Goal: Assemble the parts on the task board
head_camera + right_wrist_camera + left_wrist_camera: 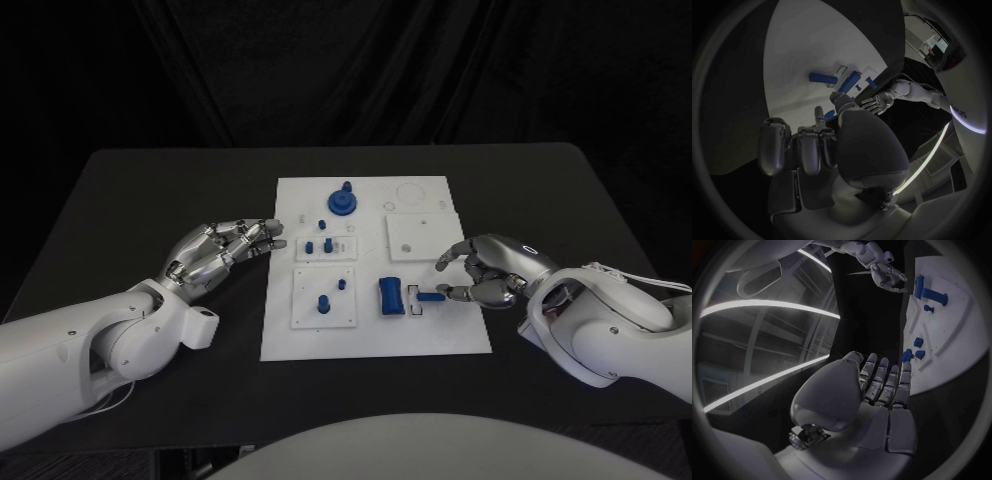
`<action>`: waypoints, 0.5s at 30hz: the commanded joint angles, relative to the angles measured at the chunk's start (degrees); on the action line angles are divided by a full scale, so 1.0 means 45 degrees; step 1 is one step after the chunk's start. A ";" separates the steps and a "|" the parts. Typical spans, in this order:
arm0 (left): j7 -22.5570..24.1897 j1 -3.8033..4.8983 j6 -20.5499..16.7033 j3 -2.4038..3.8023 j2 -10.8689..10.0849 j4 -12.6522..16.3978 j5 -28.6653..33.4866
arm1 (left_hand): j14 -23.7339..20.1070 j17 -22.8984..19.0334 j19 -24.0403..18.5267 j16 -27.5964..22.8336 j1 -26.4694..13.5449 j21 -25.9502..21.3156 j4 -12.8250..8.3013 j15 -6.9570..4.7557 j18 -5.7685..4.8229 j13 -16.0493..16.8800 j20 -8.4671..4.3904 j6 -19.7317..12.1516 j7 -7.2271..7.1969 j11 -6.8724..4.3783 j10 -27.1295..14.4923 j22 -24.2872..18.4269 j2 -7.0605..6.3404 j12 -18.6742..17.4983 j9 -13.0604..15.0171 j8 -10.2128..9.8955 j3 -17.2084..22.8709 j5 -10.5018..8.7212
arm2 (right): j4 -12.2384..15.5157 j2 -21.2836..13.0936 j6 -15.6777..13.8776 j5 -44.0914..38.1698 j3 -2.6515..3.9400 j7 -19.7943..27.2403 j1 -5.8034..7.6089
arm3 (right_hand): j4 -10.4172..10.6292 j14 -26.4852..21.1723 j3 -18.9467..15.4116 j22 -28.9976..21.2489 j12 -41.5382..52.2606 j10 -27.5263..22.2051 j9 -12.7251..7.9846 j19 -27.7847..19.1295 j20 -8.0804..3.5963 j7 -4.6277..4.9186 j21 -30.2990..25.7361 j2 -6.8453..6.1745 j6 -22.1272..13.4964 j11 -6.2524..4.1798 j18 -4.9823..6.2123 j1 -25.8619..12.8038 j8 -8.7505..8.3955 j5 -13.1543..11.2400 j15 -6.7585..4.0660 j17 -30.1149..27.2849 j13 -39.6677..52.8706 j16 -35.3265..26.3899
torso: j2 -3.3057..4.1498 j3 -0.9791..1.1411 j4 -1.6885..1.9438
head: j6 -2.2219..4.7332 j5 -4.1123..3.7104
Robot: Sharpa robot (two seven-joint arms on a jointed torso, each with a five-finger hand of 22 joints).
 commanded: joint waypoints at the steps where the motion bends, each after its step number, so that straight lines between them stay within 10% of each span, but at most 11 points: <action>1: 0.1403 -0.0020 0.0220 0.0007 0.0026 0.0001 -0.0016 | 0.0069 0.0010 0.0095 0.0051 0.0159 0.0088 -0.0009 0.0016 -0.0241 0.0008 -0.0007 -0.0077 0.0271 0.0103 -0.0018 0.0017 -0.0011 -0.0019 0.0015 -0.0026 0.0051 0.0072 | 0.0068 -0.0011 0.0555 -0.0977 -0.0001 0.0202 -0.0031 | -0.0078 0.1337 -0.0003 0.2667 0.0035 0.1328 -0.0061 0.0474 0.0074 0.0078 0.0055 0.0040 -0.0052 0.0034 -0.0080 0.0144 -0.0078 0.0058 0.0098 0.3354 0.3351 0.0032 | 0.0007 0.0007 -0.0018 | 0.0001 0.0014; 15: 0.1391 -0.0021 0.0246 0.0007 0.0030 -0.0004 -0.0016 | 0.0083 0.0012 0.0107 0.0064 0.0166 0.0096 -0.0013 0.0022 -0.0248 0.0009 -0.0008 -0.0076 0.0273 0.0110 -0.0012 0.0020 -0.0009 -0.0016 0.0016 -0.0025 0.0070 0.0073 | 0.0028 0.0284 0.1652 -0.2059 -0.0002 -0.0290 -0.0132 | -0.0182 0.1337 -0.0316 0.2675 0.0035 0.1328 -0.0635 0.0475 0.0327 0.0212 0.0079 0.0082 0.1015 0.0384 -0.0091 0.0591 -0.0294 -0.0950 0.0397 0.3354 0.3351 0.0032 | -0.0007 0.0010 0.0007 | 0.0001 0.0006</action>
